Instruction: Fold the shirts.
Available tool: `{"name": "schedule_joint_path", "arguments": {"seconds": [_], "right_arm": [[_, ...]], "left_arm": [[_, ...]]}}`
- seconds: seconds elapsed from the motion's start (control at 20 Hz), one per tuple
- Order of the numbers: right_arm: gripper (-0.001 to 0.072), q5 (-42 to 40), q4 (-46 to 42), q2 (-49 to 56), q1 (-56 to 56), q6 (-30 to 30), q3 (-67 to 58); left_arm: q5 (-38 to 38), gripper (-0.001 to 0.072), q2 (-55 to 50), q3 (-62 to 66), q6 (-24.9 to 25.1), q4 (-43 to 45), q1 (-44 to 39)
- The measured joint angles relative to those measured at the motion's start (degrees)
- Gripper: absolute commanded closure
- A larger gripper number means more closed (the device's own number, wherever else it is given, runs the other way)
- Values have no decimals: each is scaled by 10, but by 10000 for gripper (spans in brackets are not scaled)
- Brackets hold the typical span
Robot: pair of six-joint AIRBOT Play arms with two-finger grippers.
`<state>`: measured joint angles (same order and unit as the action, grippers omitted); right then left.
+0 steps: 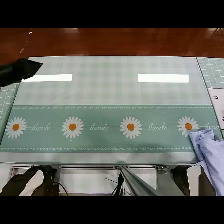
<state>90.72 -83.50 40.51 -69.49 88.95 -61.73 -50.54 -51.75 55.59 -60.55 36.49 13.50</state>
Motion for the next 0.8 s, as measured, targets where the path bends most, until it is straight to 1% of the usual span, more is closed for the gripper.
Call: {"name": "schedule_joint_path", "arguments": {"seconds": [0.05,0.15,0.2,0.25,0.3,0.35,0.4,0.45,0.5,0.65,0.8], "right_arm": [[234,-34,84,1,5,-4,0],[234,-102,232,5,39,-37,0],[221,-127,274,8,69,-57,0],[202,-146,292,15,112,-75,0],[153,-156,288,23,158,-88,0],[103,-160,265,35,214,-96,0],[103,-162,234,49,267,-96,0],[103,-161,199,66,324,-90,0],[103,-161,170,84,374,-81,0],[103,-154,109,146,510,-61,0],[109,-147,82,196,609,-48,0]], "left_arm": [[-6,265,1,13,0,0,0],[-18,264,1,41,2,0,-3],[-24,264,0,54,4,5,-9],[-39,261,-2,65,4,18,-21],[-54,258,-5,72,1,41,-36],[-66,256,-9,78,-11,79,-58],[-80,188,-14,82,-28,123,-81],[-97,99,-23,85,-53,177,-109],[-107,53,-32,87,-81,226,-135],[-145,48,-76,91,-156,353,-209],[-168,48,-116,92,-191,419,-255]]}}
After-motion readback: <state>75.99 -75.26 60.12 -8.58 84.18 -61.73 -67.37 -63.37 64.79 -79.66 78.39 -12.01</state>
